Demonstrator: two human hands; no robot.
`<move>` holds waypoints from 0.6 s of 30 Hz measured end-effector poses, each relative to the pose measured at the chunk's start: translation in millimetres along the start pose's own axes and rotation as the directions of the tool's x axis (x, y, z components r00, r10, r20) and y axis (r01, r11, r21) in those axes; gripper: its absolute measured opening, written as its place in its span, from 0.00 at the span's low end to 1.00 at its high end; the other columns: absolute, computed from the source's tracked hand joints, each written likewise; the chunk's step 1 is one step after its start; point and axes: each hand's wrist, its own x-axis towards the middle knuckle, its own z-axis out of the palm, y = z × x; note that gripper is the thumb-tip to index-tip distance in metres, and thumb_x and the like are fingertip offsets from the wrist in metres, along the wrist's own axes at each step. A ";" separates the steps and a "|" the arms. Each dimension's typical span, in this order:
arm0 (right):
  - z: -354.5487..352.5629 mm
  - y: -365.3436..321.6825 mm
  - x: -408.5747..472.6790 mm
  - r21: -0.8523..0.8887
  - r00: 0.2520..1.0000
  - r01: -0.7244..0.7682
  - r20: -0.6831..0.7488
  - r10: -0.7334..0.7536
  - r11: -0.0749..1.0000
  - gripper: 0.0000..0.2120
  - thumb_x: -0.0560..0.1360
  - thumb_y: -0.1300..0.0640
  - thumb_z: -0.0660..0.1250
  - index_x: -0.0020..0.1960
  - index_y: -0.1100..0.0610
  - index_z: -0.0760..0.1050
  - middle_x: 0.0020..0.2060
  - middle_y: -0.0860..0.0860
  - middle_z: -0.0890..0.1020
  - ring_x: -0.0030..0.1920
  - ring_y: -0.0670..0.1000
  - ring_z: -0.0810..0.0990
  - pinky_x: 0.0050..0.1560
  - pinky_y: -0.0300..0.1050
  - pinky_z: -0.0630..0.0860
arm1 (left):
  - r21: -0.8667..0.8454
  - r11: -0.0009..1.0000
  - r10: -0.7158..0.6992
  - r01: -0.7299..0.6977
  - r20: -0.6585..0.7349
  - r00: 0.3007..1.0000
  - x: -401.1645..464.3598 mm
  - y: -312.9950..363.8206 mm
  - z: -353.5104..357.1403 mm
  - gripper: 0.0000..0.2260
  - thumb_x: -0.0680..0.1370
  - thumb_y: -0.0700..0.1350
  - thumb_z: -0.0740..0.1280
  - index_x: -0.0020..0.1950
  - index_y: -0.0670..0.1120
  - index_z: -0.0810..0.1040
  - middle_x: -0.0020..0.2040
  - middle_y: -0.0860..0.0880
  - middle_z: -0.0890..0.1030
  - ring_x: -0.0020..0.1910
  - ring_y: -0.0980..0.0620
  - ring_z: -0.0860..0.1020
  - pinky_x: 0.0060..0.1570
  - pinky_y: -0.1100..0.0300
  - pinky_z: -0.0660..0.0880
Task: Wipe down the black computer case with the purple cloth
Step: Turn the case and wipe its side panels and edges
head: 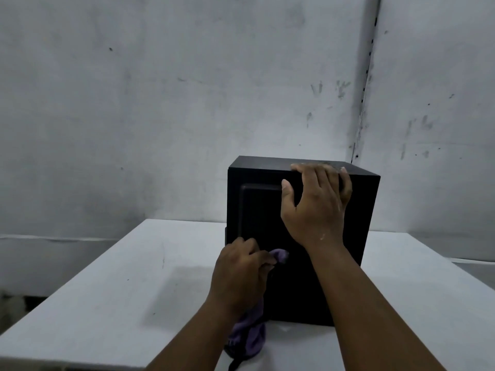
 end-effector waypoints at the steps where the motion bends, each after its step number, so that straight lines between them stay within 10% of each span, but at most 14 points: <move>1: -0.1 0.3 -0.1 0.000 1.000 0.001 0.001 -0.001 1.000 0.16 0.79 0.46 0.64 0.64 0.51 0.77 0.59 0.47 0.81 0.70 0.53 0.72 0.80 0.60 0.52 | 0.009 1.000 0.009 -0.009 -0.001 1.000 0.6 -0.9 -0.3 0.03 0.76 0.49 0.73 0.46 0.53 0.87 0.38 0.51 0.77 0.36 0.47 0.73 0.34 0.50 0.73; 18: 2.2 2.1 -0.7 -0.004 1.000 0.011 -0.012 -0.011 1.000 0.16 0.79 0.47 0.65 0.64 0.52 0.77 0.59 0.47 0.81 0.70 0.53 0.72 0.80 0.60 0.53 | -0.012 0.999 -0.037 0.035 -0.172 0.984 8.6 -1.0 -2.2 0.11 0.82 0.52 0.68 0.48 0.48 0.87 0.37 0.51 0.74 0.35 0.50 0.70 0.32 0.51 0.70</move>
